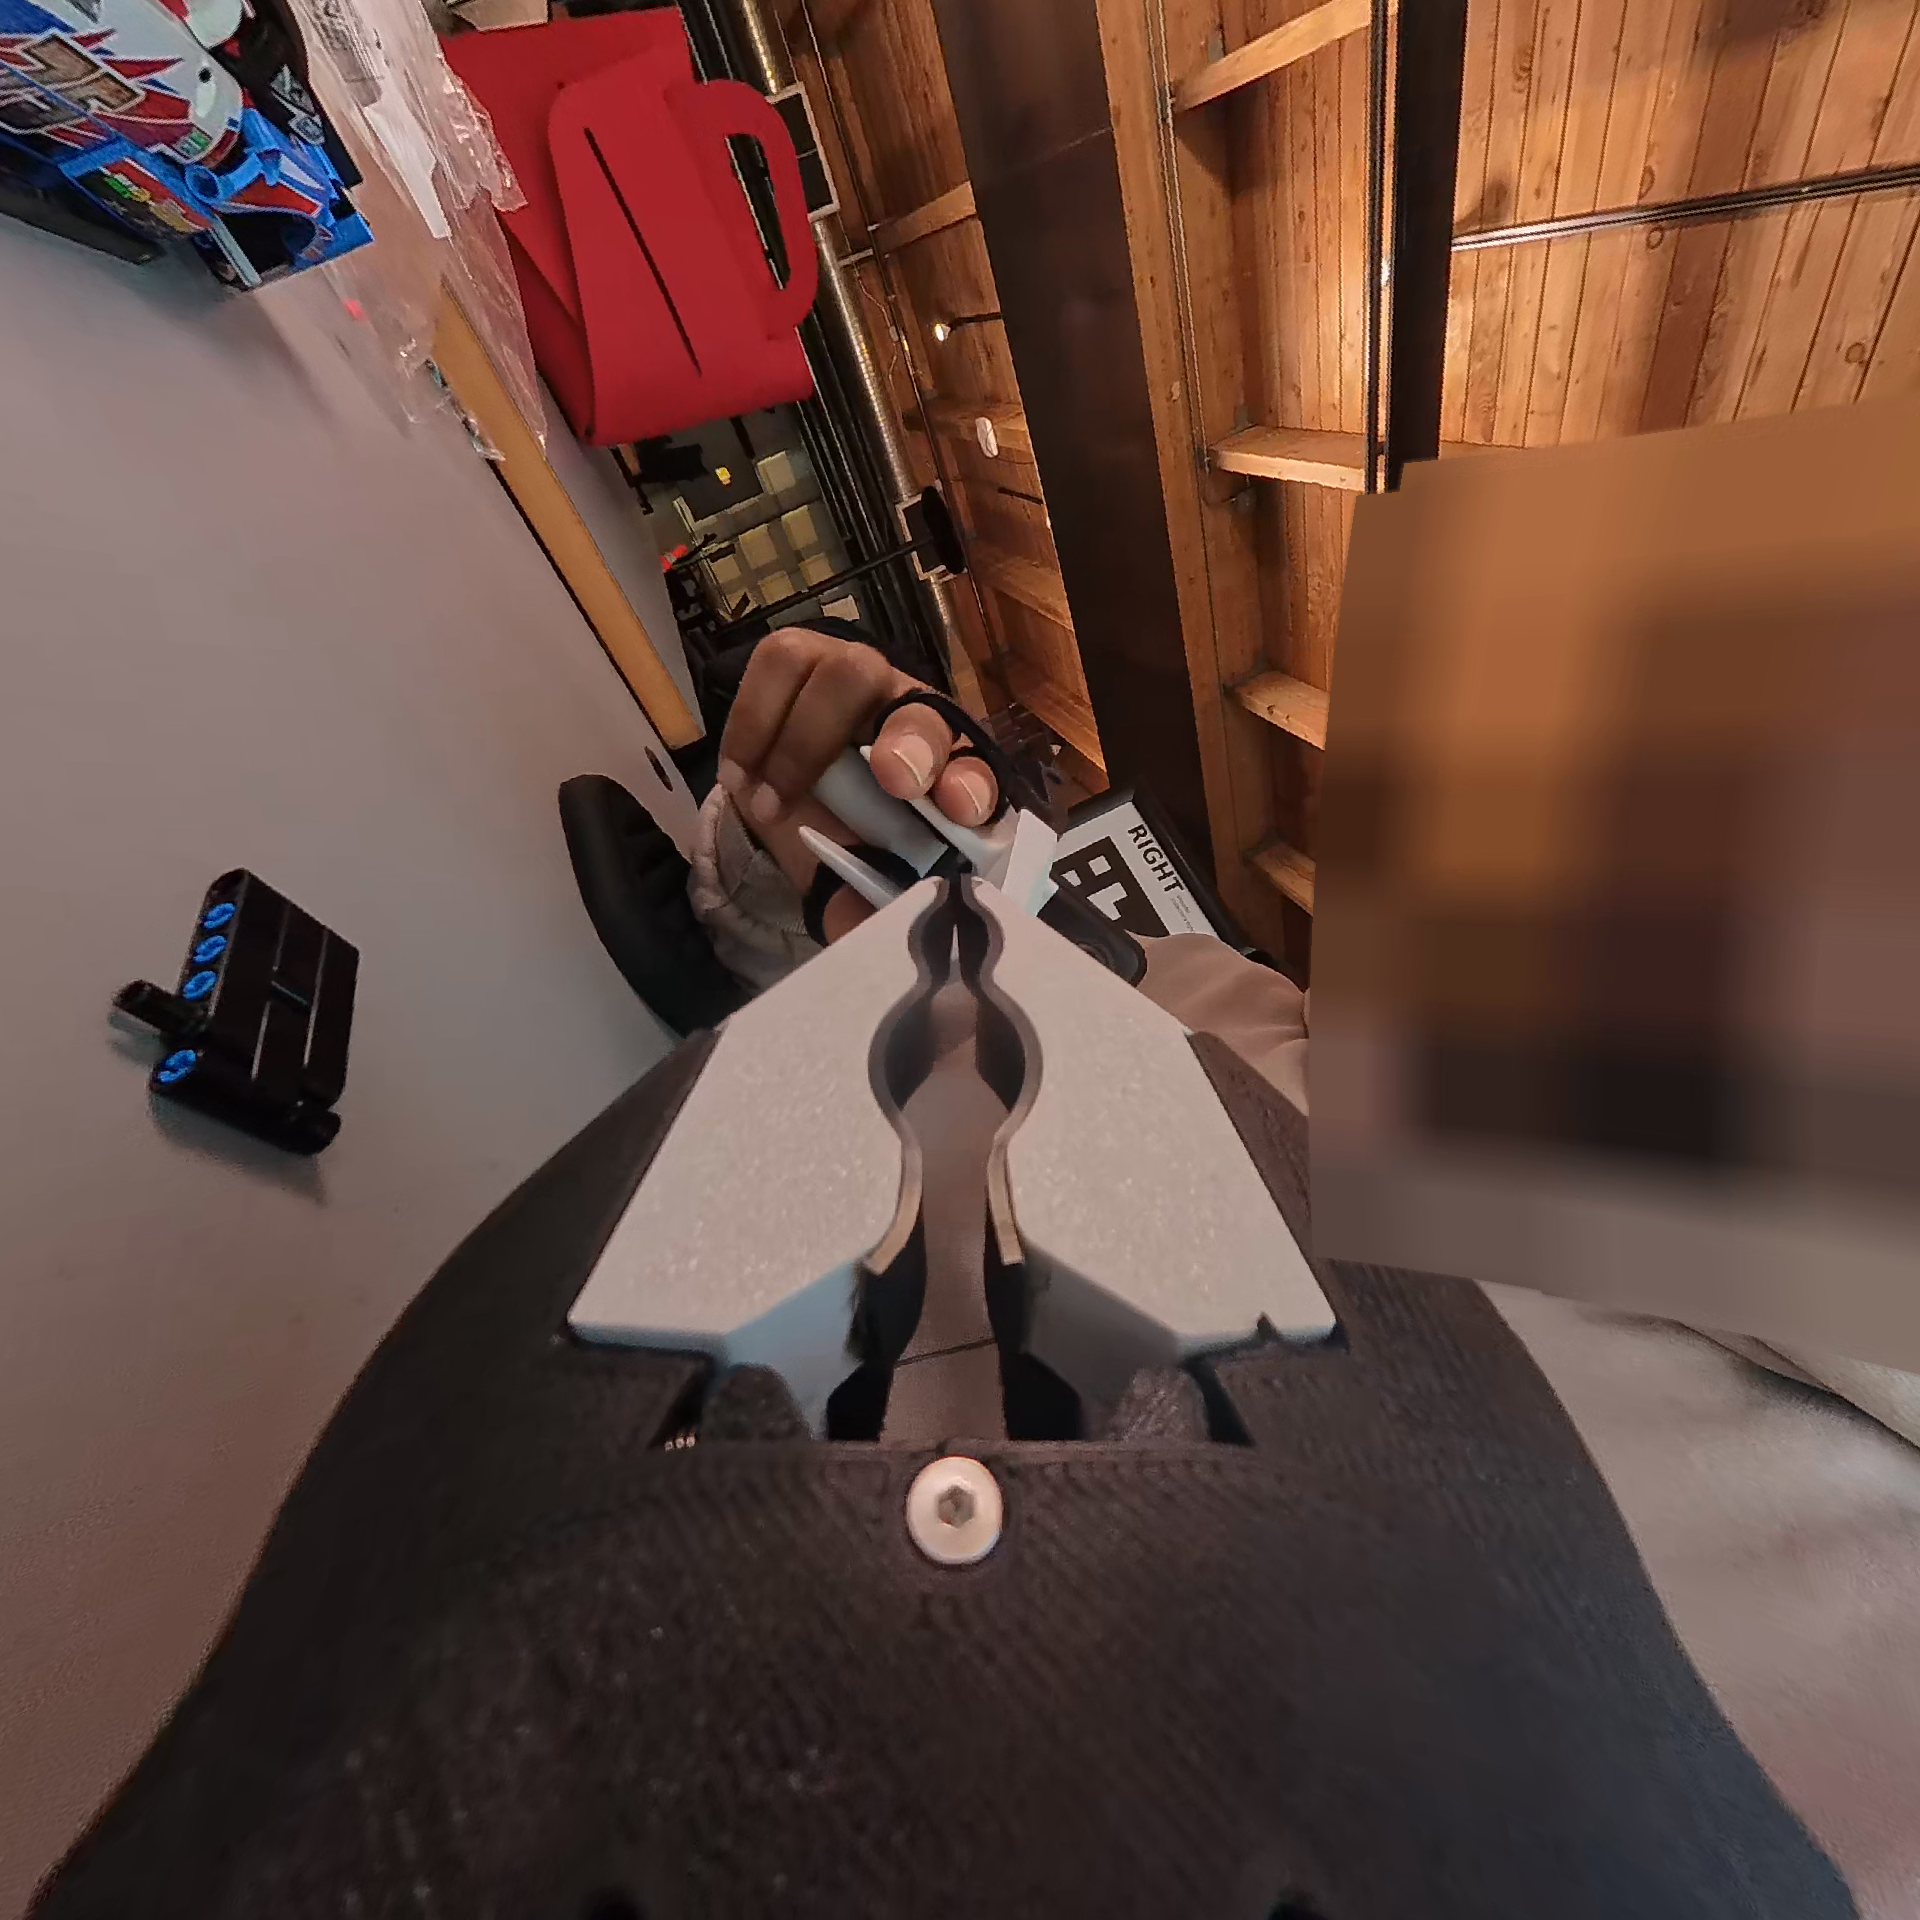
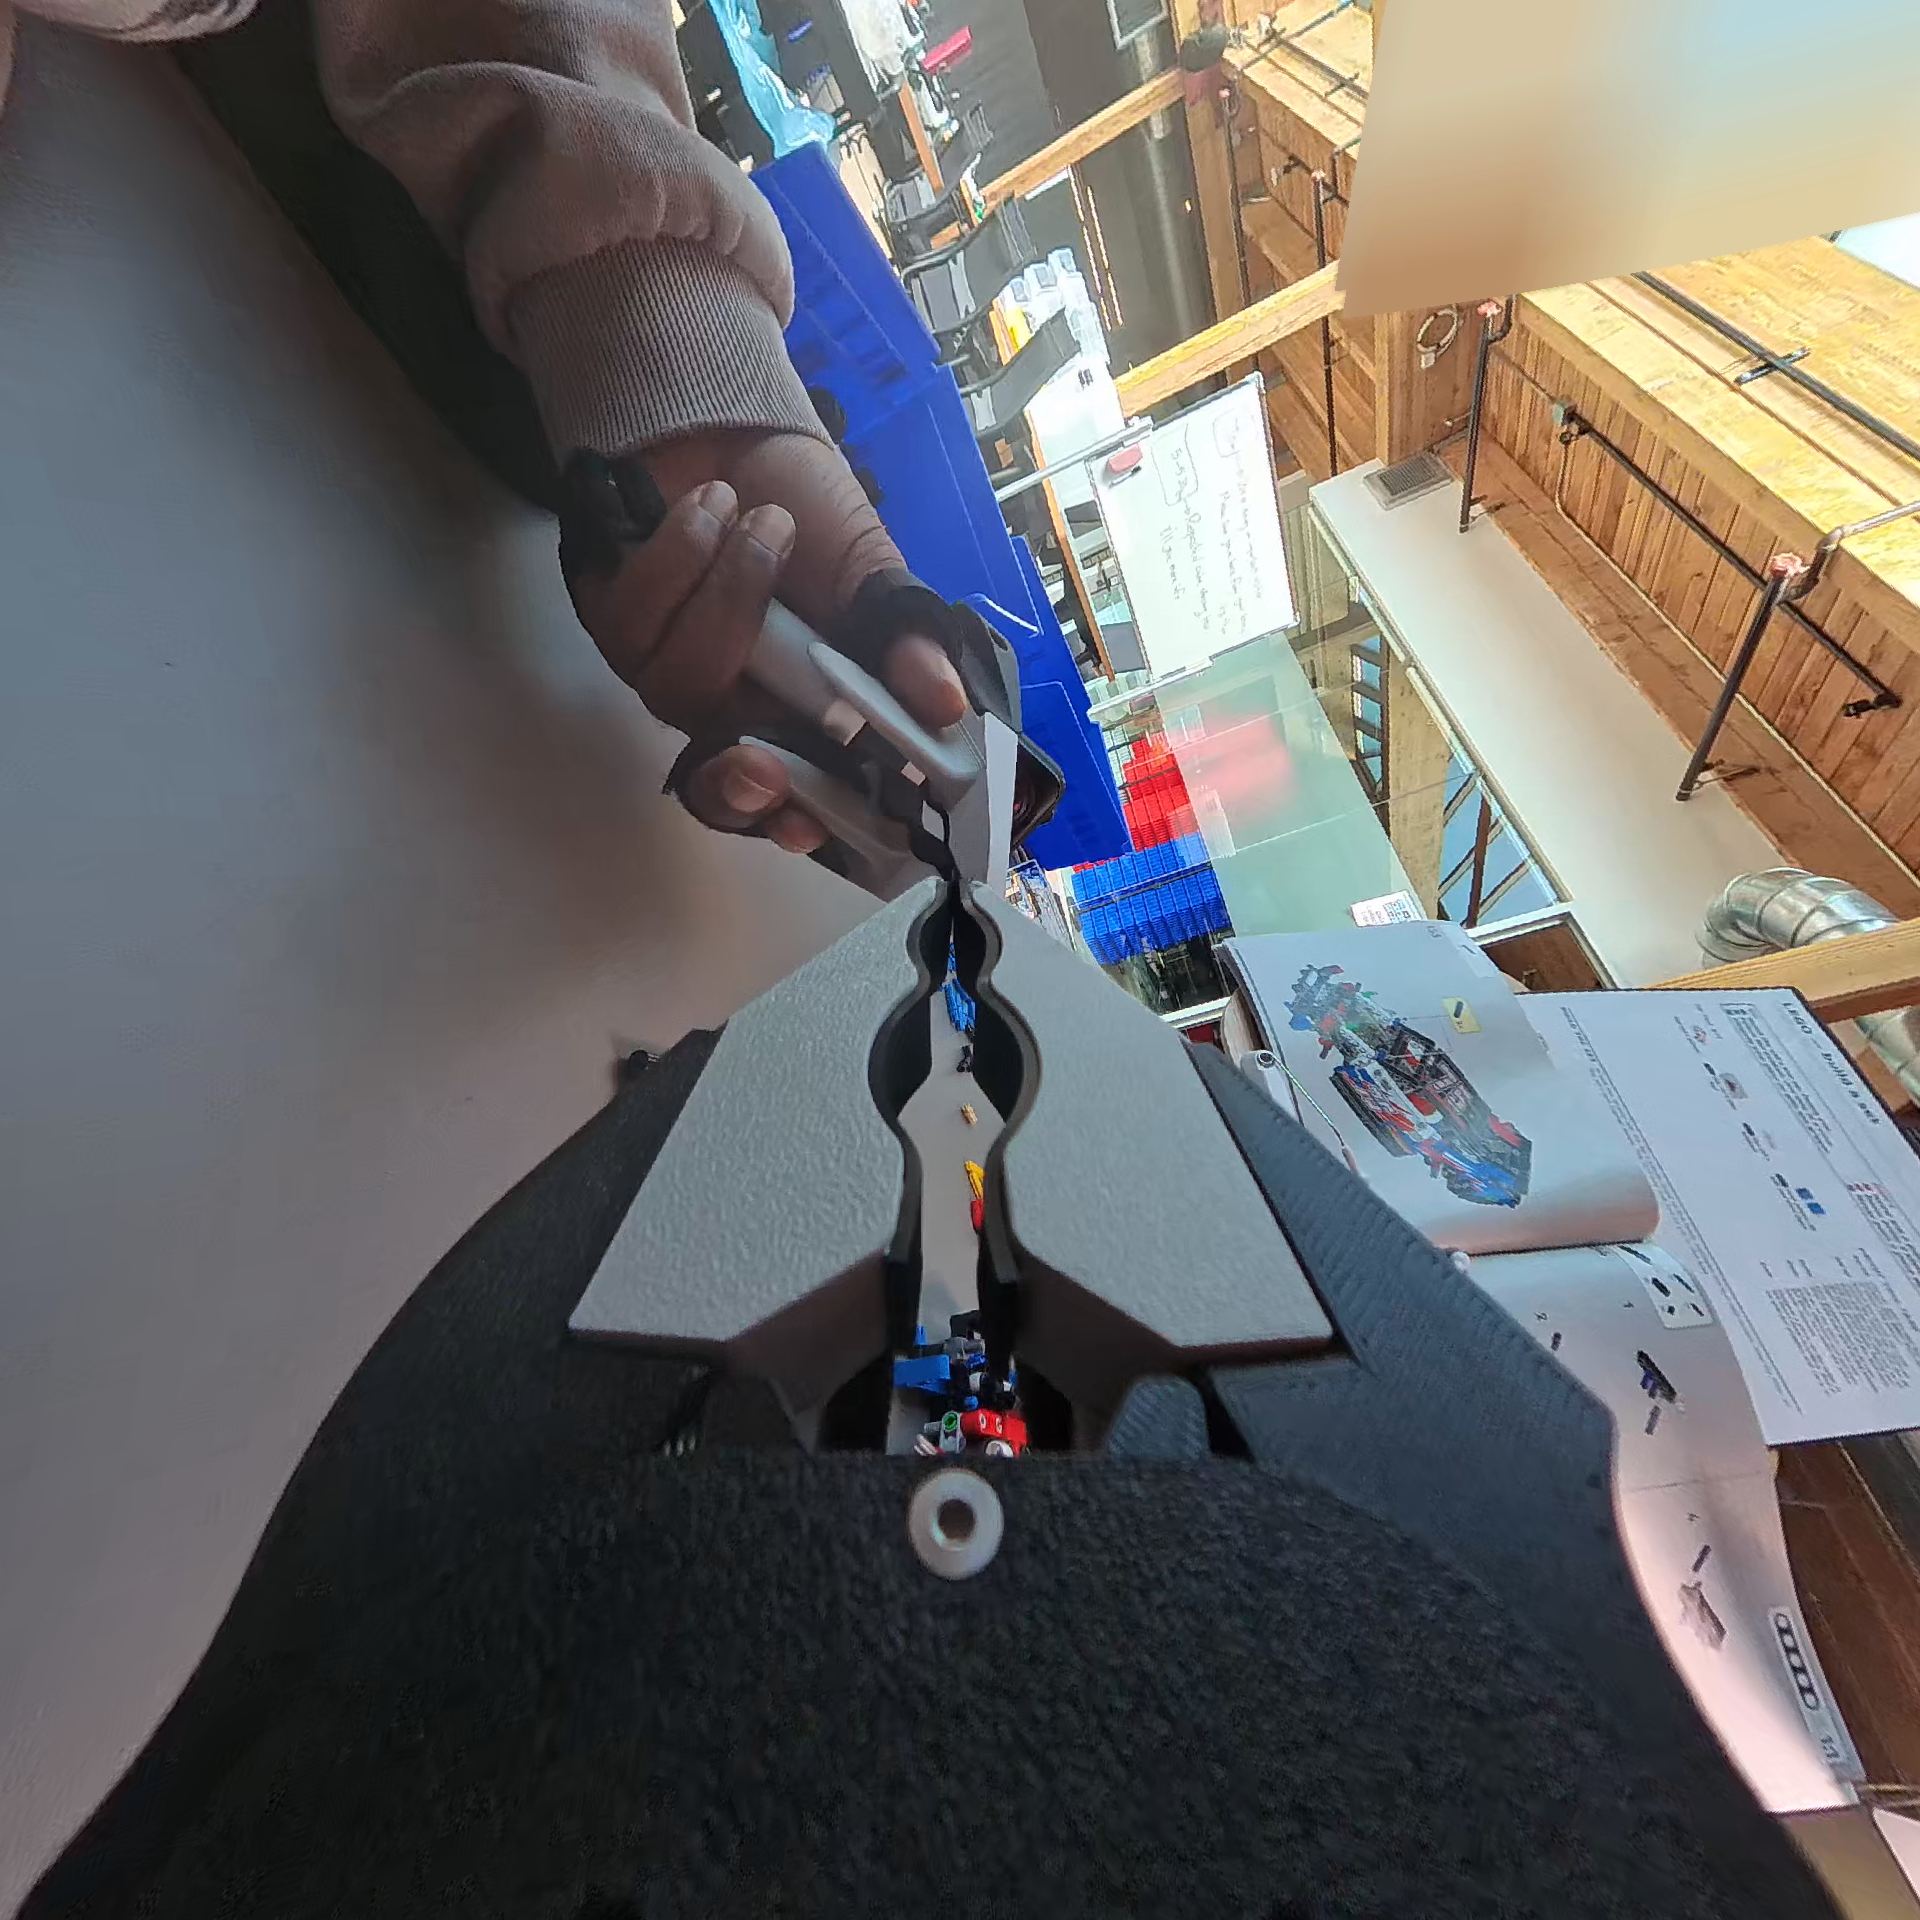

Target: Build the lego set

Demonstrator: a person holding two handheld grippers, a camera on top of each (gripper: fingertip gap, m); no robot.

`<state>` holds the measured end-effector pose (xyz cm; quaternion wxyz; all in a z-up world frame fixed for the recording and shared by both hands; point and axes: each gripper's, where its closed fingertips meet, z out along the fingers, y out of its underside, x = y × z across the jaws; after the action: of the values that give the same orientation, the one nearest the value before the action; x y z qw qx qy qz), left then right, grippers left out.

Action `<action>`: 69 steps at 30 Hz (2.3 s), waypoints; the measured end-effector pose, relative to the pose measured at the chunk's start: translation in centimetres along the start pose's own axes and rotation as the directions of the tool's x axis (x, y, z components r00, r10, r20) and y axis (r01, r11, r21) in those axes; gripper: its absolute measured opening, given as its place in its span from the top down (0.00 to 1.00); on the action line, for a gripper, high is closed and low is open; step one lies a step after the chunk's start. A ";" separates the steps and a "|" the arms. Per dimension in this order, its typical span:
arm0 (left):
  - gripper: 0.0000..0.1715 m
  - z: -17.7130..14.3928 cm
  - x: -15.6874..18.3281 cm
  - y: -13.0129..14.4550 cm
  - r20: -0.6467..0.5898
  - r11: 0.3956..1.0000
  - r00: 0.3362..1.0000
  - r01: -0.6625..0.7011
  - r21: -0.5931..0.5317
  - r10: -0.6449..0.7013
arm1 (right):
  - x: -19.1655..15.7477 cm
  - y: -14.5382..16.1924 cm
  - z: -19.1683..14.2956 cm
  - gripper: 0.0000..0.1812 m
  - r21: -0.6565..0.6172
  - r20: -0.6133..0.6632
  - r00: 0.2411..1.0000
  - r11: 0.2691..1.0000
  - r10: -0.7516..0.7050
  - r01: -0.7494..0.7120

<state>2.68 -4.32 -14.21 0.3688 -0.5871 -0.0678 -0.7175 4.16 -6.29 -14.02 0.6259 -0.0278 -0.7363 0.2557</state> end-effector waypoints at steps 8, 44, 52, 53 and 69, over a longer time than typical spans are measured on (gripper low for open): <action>1.00 -0.1 -0.9 0.1 0.168 0.967 0.952 -0.246 -0.071 0.254 | -0.3 1.0 0.3 0.90 -0.007 0.044 0.981 0.982 0.189 -0.189; 1.00 -0.1 -3.1 2.3 0.288 0.543 0.463 -0.657 -0.523 0.838 | -2.3 2.5 1.0 1.00 -0.206 0.350 0.201 0.284 0.915 -0.936; 1.00 0.3 -2.4 2.2 0.275 0.536 0.461 -0.688 -0.489 0.844 | -1.5 2.2 0.7 1.00 -0.173 0.367 0.193 0.271 0.910 -0.947; 1.00 0.4 -2.4 2.2 0.274 0.537 0.463 -0.689 -0.487 0.843 | -1.5 2.2 0.7 1.00 -0.172 0.367 0.194 0.272 0.910 -0.947; 1.00 0.4 -2.3 2.1 0.275 0.550 0.478 -0.695 -0.463 0.835 | -1.3 2.0 0.6 1.00 -0.161 0.371 0.213 0.288 0.904 -0.944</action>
<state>4.37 -4.52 -16.85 0.5346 -0.7535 0.2236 -0.3105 3.36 -5.20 -16.11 0.1879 -0.3768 -0.6685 0.6130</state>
